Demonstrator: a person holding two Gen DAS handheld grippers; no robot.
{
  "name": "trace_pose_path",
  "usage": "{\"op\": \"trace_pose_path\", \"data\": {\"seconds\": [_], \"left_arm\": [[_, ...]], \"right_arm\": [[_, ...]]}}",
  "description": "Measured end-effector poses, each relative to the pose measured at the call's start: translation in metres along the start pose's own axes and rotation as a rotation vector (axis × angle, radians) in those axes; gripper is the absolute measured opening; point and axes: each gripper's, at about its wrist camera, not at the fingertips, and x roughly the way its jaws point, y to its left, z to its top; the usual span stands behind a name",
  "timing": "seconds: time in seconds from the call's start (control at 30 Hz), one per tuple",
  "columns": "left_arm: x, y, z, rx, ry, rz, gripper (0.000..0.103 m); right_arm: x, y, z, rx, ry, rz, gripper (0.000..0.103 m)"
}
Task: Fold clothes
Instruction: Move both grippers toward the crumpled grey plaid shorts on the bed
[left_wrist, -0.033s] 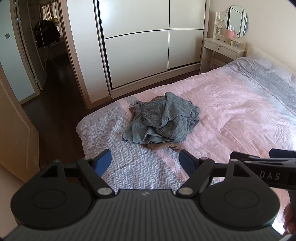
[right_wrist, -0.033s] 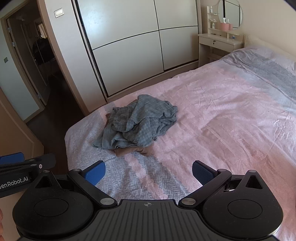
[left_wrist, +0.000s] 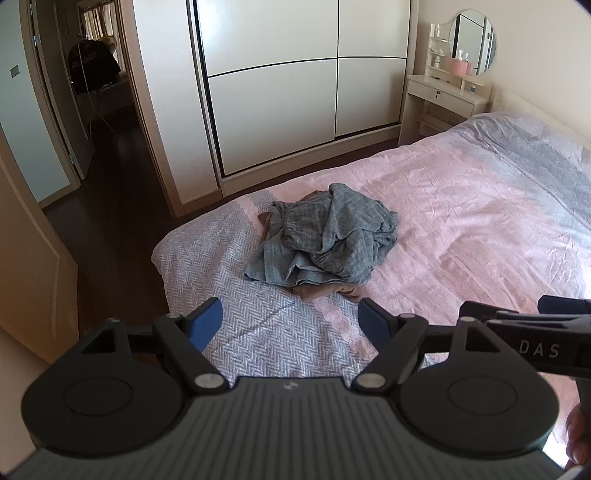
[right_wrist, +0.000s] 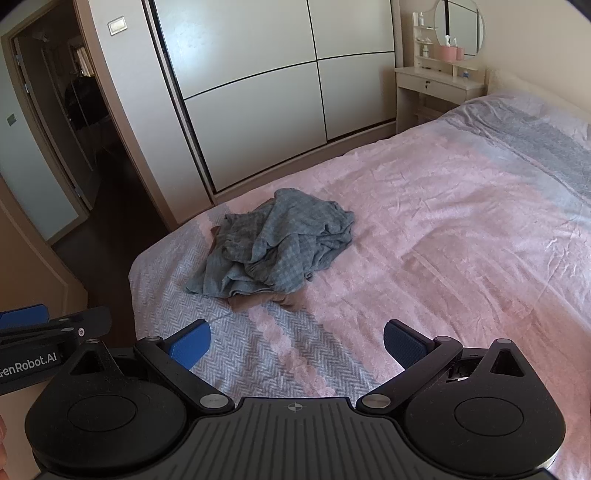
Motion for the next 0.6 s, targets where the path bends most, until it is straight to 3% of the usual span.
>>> {"op": "trace_pose_path", "data": {"seconds": [0.6], "left_arm": [[0.005,0.001,-0.007,-0.015,0.007,-0.002,0.078]], "right_arm": [[0.000,0.002,0.000,-0.008,-0.008,-0.005,0.102]]}}
